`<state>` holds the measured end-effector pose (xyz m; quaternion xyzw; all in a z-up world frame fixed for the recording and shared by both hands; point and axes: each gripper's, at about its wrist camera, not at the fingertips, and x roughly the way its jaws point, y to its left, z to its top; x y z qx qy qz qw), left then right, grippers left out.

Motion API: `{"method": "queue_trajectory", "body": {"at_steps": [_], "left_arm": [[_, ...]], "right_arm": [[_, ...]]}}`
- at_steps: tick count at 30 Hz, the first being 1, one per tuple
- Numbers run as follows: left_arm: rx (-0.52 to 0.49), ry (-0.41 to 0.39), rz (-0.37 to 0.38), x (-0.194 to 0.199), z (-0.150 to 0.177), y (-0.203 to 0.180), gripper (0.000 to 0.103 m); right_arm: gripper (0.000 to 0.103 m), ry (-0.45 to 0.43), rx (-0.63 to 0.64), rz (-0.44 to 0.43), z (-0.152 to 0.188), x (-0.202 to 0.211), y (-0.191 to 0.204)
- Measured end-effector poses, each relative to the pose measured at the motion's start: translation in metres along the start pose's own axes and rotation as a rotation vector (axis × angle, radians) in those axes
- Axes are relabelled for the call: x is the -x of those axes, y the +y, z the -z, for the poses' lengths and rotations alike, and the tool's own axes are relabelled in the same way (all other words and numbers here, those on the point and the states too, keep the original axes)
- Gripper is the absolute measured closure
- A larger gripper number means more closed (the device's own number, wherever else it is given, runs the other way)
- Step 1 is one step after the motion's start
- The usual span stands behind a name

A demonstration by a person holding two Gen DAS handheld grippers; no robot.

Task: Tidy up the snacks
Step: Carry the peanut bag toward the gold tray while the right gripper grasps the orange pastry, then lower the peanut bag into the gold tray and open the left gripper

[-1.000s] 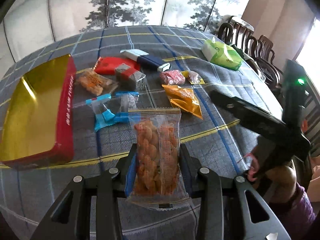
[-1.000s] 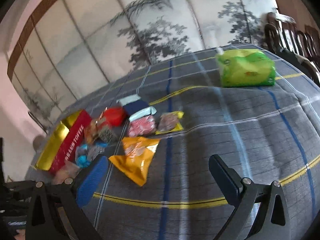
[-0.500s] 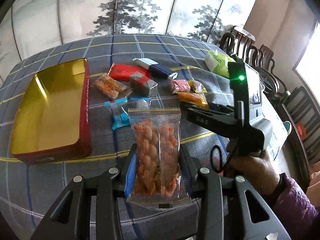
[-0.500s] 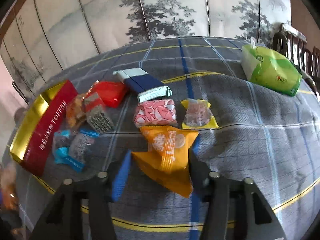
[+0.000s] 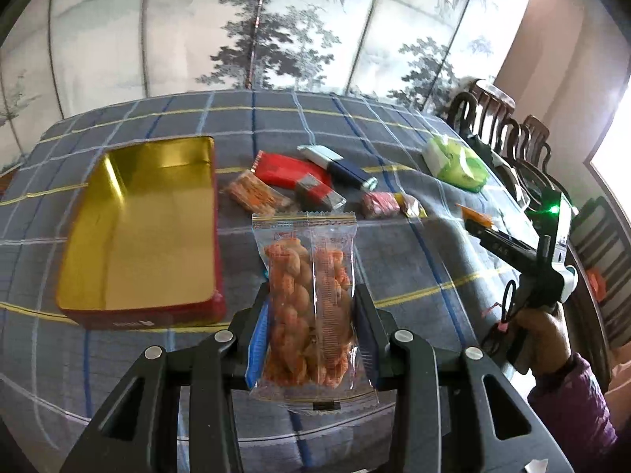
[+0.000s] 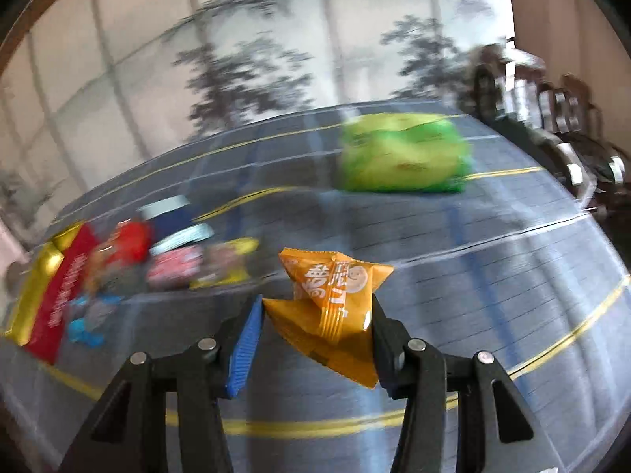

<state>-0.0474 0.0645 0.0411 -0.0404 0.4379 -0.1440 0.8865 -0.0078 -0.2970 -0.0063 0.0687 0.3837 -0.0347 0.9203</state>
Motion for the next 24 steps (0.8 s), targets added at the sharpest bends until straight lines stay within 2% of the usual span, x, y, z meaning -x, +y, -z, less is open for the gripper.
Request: {"method": "queue_trajectory", "body": {"at_steps": [5,7,12,24], "left_arm": [[0.012,-0.017,-0.031,0.005,-0.005,0.013,0.068],[0.019,-0.026,-0.046,0.007,-0.007,0.02,0.068],[0.038,-0.044,-0.077,0.008,-0.012,0.037,0.068],[0.069,-0.044,-0.153,-0.002,-0.018,0.079,0.067]], "right_arm": [[0.052,0.043,-0.045,0.114,-0.006,-0.023,-0.034],[0.052,0.06,-0.092,0.109,-0.008,-0.028,-0.043],[0.052,0.063,-0.101,0.135,-0.012,-0.032,-0.048],[0.052,0.09,-0.056,0.191,-0.013,-0.04,-0.039]]}}
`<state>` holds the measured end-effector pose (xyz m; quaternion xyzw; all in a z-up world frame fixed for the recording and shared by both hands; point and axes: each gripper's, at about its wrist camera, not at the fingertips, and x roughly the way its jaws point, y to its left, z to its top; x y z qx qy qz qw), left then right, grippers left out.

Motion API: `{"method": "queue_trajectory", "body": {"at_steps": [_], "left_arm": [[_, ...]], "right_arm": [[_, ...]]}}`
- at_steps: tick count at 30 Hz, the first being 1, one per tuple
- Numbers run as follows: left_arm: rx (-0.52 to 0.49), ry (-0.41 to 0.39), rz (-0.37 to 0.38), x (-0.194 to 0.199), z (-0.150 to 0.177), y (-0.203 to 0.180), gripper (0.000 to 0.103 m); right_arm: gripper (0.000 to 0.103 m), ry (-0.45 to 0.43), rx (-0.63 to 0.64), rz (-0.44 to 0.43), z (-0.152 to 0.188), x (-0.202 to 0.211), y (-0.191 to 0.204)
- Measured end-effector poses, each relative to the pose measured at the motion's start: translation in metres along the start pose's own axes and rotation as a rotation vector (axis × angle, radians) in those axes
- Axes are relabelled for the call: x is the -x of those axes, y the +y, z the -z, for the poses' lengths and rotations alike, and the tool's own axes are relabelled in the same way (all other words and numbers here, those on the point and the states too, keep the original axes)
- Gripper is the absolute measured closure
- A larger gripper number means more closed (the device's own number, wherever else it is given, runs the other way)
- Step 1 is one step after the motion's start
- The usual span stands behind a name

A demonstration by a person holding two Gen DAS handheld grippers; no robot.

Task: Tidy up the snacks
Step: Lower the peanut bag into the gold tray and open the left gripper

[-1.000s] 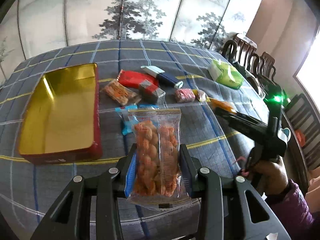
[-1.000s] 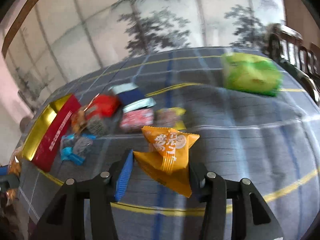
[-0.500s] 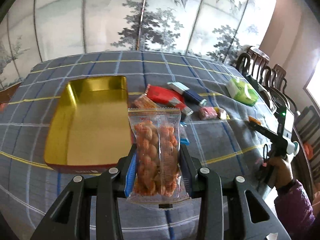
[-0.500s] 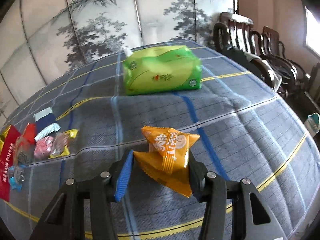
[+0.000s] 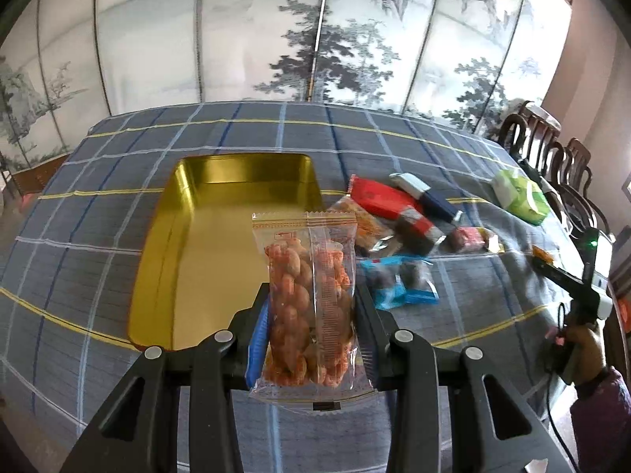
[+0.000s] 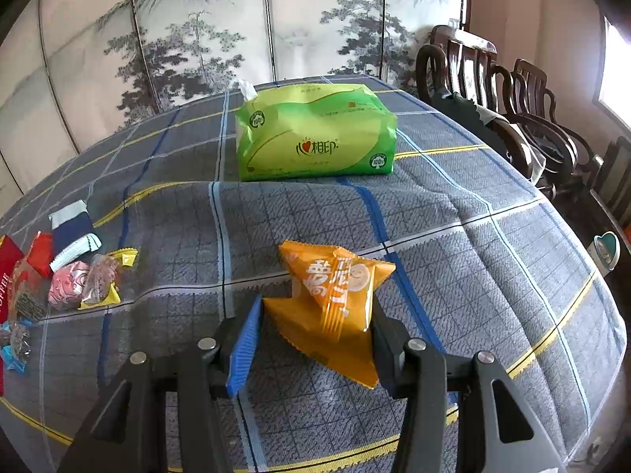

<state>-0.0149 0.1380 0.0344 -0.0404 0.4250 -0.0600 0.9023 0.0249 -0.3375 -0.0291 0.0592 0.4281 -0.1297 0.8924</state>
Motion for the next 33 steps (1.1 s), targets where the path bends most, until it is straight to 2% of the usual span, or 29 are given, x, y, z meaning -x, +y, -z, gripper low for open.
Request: {"method": "queue_trajectory", "body": {"at_steps": [17,33], "left_arm": [[-0.036,-0.008,-0.108,-0.035,-0.038,0.044,0.067],[-0.079,0.082,-0.154,-0.092,-0.071,0.076,0.067]], "right_arm": [[0.052,0.014,0.027,0.037,-0.001,-0.004,0.009],[0.052,0.013,0.03,0.042,0.0,-0.004,0.009]]}}
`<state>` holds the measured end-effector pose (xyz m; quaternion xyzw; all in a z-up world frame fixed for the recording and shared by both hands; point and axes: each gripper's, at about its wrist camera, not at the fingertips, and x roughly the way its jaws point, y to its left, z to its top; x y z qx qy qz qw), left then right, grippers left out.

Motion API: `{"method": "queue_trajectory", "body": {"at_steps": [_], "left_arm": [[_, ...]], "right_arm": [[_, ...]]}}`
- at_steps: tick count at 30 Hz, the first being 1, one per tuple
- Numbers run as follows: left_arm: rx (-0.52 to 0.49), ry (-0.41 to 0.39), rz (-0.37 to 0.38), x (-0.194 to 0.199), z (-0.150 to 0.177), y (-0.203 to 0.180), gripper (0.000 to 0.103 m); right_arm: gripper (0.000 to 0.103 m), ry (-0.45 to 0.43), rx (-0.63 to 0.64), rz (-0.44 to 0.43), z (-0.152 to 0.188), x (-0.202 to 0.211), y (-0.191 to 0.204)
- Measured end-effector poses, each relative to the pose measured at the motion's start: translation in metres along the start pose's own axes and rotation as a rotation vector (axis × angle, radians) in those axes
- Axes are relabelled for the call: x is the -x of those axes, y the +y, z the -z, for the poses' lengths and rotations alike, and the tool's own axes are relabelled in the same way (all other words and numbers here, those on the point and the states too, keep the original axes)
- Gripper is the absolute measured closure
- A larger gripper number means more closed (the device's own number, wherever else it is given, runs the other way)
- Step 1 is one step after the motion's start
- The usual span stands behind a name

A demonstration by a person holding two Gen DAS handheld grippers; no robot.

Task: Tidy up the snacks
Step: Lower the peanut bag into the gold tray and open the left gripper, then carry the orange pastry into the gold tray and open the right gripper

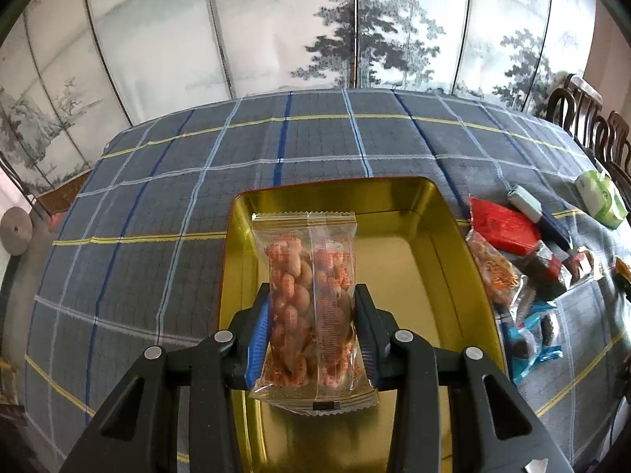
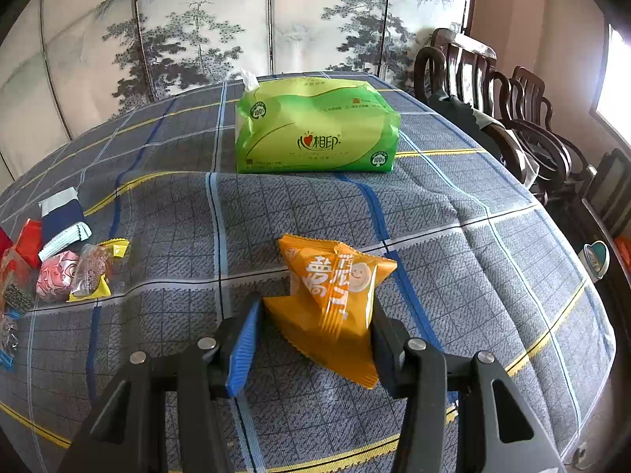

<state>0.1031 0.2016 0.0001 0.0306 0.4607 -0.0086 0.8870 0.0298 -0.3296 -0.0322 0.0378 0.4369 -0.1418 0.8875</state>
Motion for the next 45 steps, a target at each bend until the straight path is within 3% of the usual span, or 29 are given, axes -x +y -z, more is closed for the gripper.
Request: {"method": "queue_trajectory", "body": {"at_steps": [8,17,25,30,32,39,45], "left_arm": [[0.049,0.061,0.026,-0.025,-0.011,0.015,0.067],[0.021,0.055,-0.027,-0.038,-0.023,0.015,0.066],[0.053,0.049,-0.021,-0.031,-0.022,0.02,0.062],[0.106,-0.083,-0.043,0.021,0.006,0.016,0.039],[0.14,-0.123,-0.012,0.046,0.025,0.012,0.031],[0.162,-0.122,0.084,0.089,0.078,-0.004,0.03],[0.241,-0.084,0.133,0.105,0.11,-0.01,0.03]], "right_arm": [[0.052,0.0,-0.001,-0.001,0.0,0.0,0.0],[0.051,0.0,0.0,0.0,0.0,0.0,0.001],[0.051,0.0,0.001,0.001,0.0,0.0,0.001],[0.052,-0.001,-0.007,-0.007,0.001,0.001,-0.001],[0.052,-0.004,-0.014,-0.019,0.001,0.001,-0.003],[0.052,-0.001,-0.04,-0.077,0.013,0.012,-0.007],[0.052,-0.035,-0.019,-0.151,0.02,0.05,0.012]]}}
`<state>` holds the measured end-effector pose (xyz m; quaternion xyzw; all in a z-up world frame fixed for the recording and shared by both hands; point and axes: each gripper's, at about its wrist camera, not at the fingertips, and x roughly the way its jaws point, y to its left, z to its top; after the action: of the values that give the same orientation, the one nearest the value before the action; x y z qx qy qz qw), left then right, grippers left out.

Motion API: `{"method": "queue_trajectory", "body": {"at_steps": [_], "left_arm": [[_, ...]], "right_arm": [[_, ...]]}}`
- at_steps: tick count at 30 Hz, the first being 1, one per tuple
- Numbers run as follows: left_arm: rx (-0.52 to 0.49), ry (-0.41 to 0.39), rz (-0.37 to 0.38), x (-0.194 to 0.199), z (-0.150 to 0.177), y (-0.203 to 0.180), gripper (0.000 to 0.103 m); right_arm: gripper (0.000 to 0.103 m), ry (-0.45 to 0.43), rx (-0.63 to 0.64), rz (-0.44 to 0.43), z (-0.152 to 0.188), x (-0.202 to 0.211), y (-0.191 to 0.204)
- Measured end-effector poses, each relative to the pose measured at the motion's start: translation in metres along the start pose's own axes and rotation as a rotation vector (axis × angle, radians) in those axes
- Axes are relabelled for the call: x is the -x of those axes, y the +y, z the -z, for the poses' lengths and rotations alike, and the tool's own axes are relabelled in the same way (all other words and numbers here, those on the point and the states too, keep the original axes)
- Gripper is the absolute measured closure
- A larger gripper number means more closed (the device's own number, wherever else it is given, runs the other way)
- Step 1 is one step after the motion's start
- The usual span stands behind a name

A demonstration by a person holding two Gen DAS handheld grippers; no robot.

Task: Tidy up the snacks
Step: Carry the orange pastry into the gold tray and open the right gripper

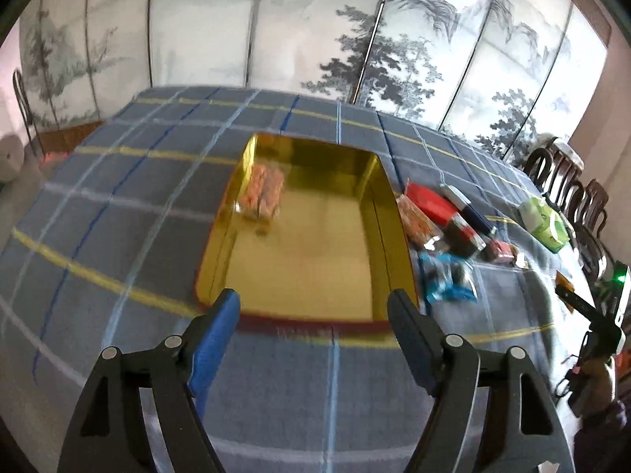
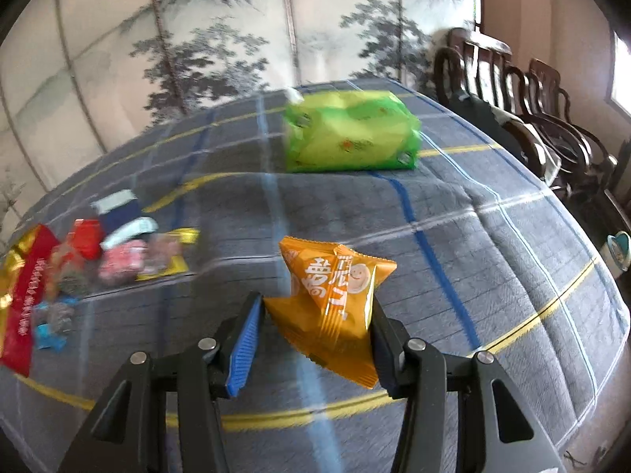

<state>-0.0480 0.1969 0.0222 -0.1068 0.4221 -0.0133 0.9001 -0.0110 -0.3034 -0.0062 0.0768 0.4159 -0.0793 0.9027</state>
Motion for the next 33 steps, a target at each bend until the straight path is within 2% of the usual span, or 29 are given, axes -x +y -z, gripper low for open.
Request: {"method": "queue_trajectory", "body": {"at_steps": [3,5,7,11,14,16,19,26,28,33], "left_arm": [[0.035,-0.012,0.002,0.012,0.014,0.0,0.029],[0.036,-0.015,-0.011,0.019,0.023,-0.003,0.022],[0.031,-0.004,-0.047,0.023,0.033,-0.007,0.01],[0.04,0.017,-0.064,0.03,0.052,-0.011,0.008],[0.058,0.033,-0.043,0.037,0.065,-0.011,0.002],[0.062,0.02,-0.071,0.043,0.069,-0.009,0.002],[0.1,-0.011,-0.078,0.05,0.069,0.002,0.002],[0.236,-0.011,0.074,0.048,0.075,0.033,0.002],[0.248,-0.009,0.077,0.047,0.076,0.036,0.002],[0.252,0.005,0.03,0.041,0.074,0.042,0.002]], "right_arm": [[0.052,-0.017,0.024,-0.075,-0.002,0.017,0.027],[0.052,-0.03,0.069,-0.131,-0.005,0.029,0.056],[0.052,-0.041,0.132,-0.212,-0.009,0.041,0.099],[0.052,-0.04,0.251,-0.367,-0.011,0.055,0.18],[0.052,-0.022,0.333,-0.46,-0.01,0.057,0.239],[0.052,0.009,0.368,-0.519,-0.01,0.051,0.274],[0.052,0.043,0.409,-0.556,-0.007,0.042,0.312],[0.052,0.13,0.487,-0.562,-0.003,0.003,0.373],[0.052,0.146,0.515,-0.547,-0.001,-0.006,0.385],[0.052,0.167,0.545,-0.533,-0.002,-0.026,0.41]]}}
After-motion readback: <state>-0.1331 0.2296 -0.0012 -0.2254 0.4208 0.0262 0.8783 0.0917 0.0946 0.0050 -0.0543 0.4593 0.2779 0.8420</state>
